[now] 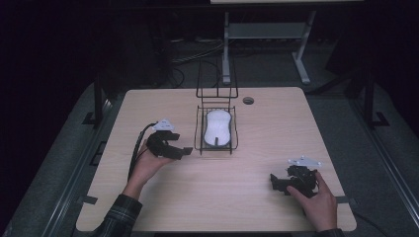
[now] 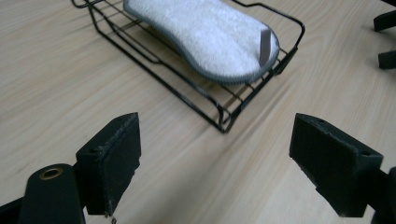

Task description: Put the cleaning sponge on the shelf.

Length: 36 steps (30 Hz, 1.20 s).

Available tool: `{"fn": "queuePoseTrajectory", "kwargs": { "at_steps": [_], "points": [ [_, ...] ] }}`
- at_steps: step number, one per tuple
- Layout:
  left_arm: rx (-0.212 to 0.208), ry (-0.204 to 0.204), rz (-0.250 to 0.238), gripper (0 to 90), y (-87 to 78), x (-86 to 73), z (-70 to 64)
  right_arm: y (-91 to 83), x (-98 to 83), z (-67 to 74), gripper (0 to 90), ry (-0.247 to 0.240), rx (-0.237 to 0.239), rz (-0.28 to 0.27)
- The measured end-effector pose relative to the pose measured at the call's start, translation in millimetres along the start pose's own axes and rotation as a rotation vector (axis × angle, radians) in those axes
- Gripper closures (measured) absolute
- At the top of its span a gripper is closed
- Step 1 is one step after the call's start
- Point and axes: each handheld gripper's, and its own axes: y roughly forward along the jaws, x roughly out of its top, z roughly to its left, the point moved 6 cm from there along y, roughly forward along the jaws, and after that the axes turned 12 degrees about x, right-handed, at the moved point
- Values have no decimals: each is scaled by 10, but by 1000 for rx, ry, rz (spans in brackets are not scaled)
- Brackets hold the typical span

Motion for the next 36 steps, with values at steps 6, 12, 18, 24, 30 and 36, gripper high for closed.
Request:
{"fn": "queuePoseTrajectory", "kwargs": {
  "at_steps": [6,12,18,24,30,36],
  "points": [
    [29,-1,9,159,-149,-258,-26,0,0,0,0,0,0,0],
    [64,14,20,153,-295,-508,-89,0,0,0,0,0,0,0],
    [91,30,32,148,-387,-703,-137,0,0,0,0,0,0,0],
    [116,48,79,146,-424,-897,-162,0,0,0,0,0,0,0],
    [127,62,123,139,-423,-1062,-182,0,0,0,0,0,0,0],
    [127,74,117,136,-414,-1149,-201,0,0,0,0,0,0,0]
  ]
}}
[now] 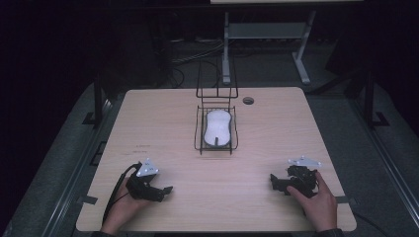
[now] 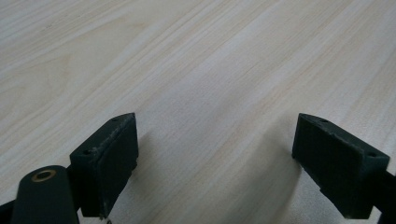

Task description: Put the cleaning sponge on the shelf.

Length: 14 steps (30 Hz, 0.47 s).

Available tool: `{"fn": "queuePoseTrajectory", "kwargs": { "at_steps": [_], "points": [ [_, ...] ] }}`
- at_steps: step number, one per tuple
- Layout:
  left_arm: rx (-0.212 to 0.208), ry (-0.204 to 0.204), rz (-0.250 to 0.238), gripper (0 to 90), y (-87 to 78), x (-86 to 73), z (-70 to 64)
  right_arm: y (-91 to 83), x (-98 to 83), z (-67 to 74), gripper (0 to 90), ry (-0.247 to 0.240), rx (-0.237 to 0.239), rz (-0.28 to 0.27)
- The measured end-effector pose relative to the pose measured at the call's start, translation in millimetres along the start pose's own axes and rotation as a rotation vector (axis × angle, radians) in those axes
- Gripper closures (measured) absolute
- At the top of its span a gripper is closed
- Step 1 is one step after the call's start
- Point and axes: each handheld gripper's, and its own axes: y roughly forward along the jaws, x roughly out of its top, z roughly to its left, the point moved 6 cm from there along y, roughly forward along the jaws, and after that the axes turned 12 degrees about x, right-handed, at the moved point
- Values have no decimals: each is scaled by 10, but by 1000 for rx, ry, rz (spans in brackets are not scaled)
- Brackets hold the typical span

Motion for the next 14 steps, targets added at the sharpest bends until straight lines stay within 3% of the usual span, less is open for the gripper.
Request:
{"fn": "queuePoseTrajectory", "kwargs": {
  "at_steps": [5,14],
  "points": [
    [-19,8,-65,136,-14,-59,17,0,0,0,0,0,0,0],
    [-19,5,-64,137,-30,-78,22,0,0,1,0,2,0,0]
  ]
}}
